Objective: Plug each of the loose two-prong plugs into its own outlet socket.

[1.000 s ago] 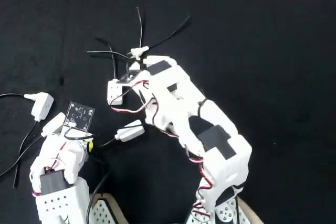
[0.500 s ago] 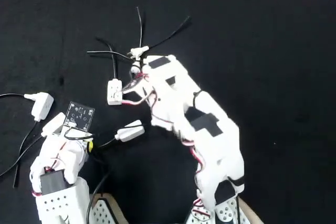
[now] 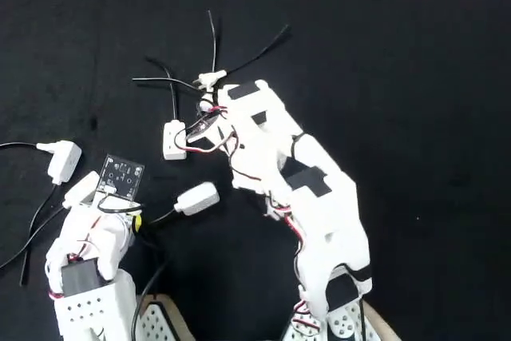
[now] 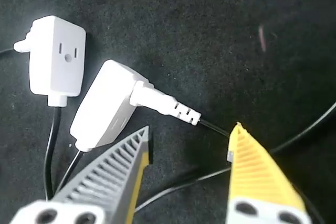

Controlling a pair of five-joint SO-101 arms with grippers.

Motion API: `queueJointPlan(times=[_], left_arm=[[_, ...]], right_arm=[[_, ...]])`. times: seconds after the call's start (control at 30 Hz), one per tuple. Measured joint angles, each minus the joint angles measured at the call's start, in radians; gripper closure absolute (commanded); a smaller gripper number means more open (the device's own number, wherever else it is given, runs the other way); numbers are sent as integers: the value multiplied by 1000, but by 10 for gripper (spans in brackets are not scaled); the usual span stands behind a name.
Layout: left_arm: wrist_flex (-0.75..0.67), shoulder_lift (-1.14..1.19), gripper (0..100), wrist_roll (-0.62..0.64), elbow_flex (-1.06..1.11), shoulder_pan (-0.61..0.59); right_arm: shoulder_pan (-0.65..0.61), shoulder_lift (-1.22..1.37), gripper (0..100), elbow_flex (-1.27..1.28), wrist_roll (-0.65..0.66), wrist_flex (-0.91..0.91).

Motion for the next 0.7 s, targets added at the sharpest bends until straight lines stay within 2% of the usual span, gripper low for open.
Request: queueJointPlan(times=[0.23, 0.57, 0.7], left_arm=[[0, 0, 759, 0, 0, 0], [0, 0, 759, 0, 0, 6], [54, 0, 759, 0, -35, 95]], right_arm=[[0, -77, 986, 0, -91, 0], [0, -626, 986, 138, -345, -17], [21, -881, 986, 295, -470, -81]])
